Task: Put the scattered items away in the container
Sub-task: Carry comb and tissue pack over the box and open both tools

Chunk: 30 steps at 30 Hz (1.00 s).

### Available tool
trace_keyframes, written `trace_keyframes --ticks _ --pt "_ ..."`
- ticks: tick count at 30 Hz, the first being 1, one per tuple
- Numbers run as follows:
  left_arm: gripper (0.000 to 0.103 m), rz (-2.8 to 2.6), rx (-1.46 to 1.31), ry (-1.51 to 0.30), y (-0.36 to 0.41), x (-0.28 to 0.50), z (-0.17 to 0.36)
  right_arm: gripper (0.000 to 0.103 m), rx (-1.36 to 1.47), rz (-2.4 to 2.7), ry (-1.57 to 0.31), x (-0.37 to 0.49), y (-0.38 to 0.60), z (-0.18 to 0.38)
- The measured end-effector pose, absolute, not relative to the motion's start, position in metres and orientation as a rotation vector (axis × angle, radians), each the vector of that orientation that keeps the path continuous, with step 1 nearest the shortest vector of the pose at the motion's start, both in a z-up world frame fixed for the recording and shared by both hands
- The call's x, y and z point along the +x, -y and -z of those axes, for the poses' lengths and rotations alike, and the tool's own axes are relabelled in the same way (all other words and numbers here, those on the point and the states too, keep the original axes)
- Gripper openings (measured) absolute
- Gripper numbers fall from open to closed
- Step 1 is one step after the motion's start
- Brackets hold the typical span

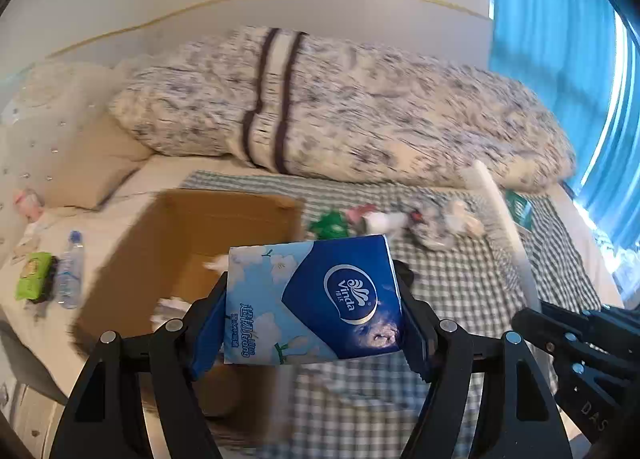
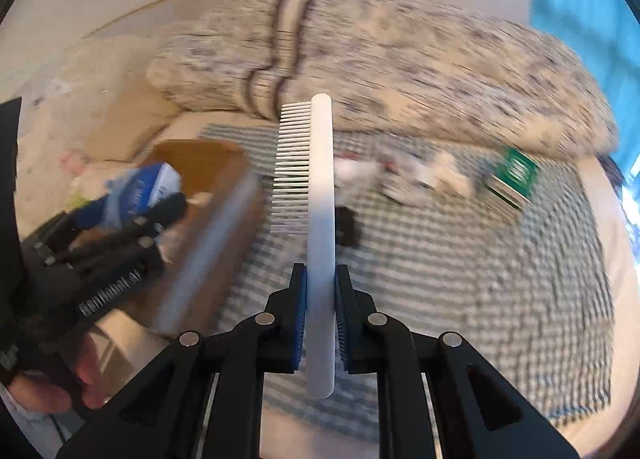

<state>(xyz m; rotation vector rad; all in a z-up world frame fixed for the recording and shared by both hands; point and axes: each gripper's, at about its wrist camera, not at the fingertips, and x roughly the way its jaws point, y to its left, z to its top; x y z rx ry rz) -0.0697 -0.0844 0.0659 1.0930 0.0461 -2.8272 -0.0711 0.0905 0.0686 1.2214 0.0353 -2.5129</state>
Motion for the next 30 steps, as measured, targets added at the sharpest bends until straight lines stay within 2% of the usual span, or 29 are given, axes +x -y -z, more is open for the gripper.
trace_keyframes --ticks 7,16,18,20,21,24,30 --pt "0.075 2.696 1.095 -0.104 0.171 -0.052 -0.050 0.013 1.191 2.319 -0.052 -0.084 0.015 -0.066" --pt "0.075 2.593 1.229 -0.179 0.224 -0.077 0.009 0.013 1.355 2.161 -0.041 -0.145 0.094 -0.010" --pt "0.077 2.579 1.262 -0.191 0.224 -0.081 0.020 0.013 1.387 2.148 -0.028 -0.157 0.100 0.001" --pt "0.088 2.549 1.344 -0.207 0.226 -0.088 0.033 0.013 1.377 2.147 0.002 -0.164 0.101 0.006" --pt "0.089 2.539 1.367 -0.211 0.226 -0.090 0.037 0.016 1.371 2.143 0.012 -0.167 0.101 0.007" --pt "0.090 2.535 1.364 -0.196 0.220 -0.092 0.037 0.040 1.335 2.147 0.057 -0.170 0.095 0.003" --pt "0.090 2.559 1.312 -0.204 0.209 -0.091 0.019 0.040 1.290 2.200 0.107 -0.168 0.063 -0.014"
